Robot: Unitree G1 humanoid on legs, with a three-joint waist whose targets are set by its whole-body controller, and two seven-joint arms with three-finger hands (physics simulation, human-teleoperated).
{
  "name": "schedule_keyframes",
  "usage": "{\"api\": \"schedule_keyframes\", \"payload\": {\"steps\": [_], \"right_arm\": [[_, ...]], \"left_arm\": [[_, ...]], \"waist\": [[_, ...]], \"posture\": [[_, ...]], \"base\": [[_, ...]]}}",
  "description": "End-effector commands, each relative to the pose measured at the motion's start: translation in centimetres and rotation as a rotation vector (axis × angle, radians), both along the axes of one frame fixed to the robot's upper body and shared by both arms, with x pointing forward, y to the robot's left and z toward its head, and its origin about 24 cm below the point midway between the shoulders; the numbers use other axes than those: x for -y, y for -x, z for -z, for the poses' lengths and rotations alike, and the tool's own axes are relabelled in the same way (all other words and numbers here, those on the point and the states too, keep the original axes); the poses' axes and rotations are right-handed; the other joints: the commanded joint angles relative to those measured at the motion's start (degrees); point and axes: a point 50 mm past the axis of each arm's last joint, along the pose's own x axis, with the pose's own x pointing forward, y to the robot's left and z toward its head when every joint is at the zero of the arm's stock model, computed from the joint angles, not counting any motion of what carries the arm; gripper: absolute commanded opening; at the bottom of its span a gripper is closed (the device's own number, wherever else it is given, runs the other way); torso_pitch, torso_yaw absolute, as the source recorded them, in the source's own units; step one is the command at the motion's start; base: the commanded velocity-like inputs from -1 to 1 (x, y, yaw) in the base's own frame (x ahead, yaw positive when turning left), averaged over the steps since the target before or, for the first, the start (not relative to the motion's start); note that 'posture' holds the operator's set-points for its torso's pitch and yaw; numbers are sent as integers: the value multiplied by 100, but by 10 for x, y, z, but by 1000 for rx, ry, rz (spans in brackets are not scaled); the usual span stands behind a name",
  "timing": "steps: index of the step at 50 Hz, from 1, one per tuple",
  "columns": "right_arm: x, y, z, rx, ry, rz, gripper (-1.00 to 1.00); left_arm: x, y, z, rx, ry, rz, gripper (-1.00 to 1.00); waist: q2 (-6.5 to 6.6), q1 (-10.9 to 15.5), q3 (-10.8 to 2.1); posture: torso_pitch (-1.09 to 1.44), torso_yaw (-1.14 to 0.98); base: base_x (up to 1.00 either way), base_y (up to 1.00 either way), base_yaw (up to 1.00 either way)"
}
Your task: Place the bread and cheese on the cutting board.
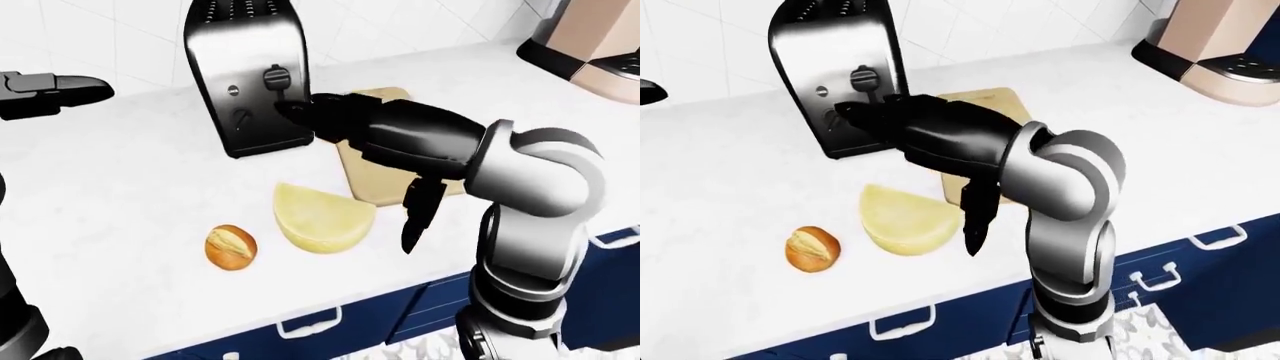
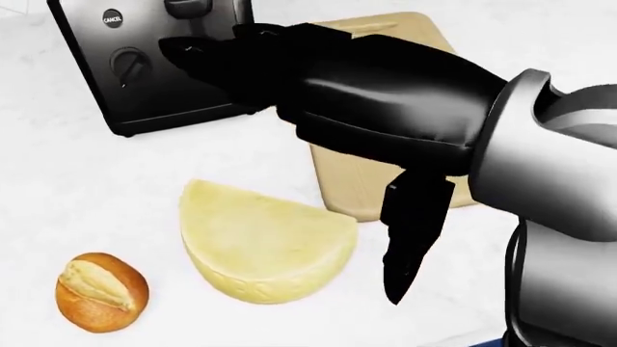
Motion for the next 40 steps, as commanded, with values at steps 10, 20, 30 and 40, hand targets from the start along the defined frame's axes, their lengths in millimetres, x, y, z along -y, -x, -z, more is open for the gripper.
{"api": "schedule_keyframes", "payload": {"steps": [10, 20, 30, 40], "right_arm": [[-6, -3, -2, -135, -179, 237, 100], [-14, 4, 10, -157, -156, 229, 100], [-16, 5, 25, -162, -133, 227, 100], [-19, -7, 34, -132, -95, 251, 100]], "left_arm": [[1, 10, -15, 79, -28, -10, 100], [0, 10, -16, 81, -27, -13, 100], [0, 10, -14, 78, -28, -13, 100], [0, 10, -14, 77, -27, -12, 100]], "waist": [[82, 14, -142], [139, 9, -152], [171, -23, -172], [185, -54, -194]], "posture": [[0, 0], [0, 0], [0, 0], [0, 0]], "base": [[0, 0, 0], [0, 0, 0], [0, 0, 0], [0, 0, 0]]}}
